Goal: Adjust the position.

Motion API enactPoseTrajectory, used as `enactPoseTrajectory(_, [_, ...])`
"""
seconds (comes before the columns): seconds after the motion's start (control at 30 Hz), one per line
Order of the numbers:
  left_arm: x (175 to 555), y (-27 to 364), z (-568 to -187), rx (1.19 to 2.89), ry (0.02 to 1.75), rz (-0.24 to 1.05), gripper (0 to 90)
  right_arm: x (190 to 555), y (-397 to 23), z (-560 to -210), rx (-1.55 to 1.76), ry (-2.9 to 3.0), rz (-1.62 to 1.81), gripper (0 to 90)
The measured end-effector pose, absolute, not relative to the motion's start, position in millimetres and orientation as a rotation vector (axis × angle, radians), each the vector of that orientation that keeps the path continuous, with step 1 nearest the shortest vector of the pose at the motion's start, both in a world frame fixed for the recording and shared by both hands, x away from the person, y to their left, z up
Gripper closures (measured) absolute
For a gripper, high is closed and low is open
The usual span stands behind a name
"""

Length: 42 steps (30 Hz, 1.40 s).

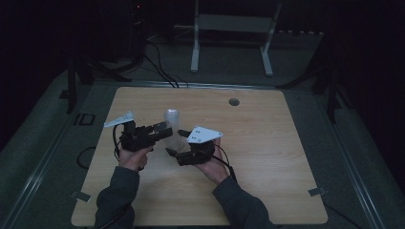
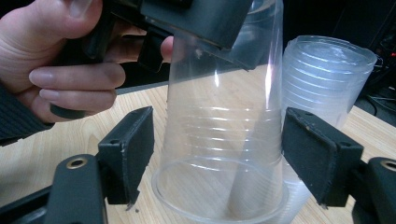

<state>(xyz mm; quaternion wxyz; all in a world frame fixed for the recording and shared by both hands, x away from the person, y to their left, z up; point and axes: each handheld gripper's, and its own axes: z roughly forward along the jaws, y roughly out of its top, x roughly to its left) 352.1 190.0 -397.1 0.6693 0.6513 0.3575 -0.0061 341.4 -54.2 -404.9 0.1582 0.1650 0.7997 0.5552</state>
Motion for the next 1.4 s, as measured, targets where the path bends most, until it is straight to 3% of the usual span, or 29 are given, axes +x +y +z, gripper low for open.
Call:
enactPoseTrajectory(0.53, [352.5, 190.6, -397.1, 1.438, 0.81, -0.029, 42.3, 343.2, -46.6, -408.2, 0.471, 2.295, 1.555, 22.3])
enactPoseTrajectory(0.93, [351.7, 190.2, -395.1, 1.458, 0.799, -0.015, 41.3, 342.0, -45.9, -408.4, 0.472, 2.297, 1.526, 28.5])
enactPoseTrajectory(1.4, [349.3, 190.2, -389.2, 1.51, 0.785, 0.037, 28.9, 342.5, -47.7, -409.2, 0.466, 2.32, 1.496, 29.1])
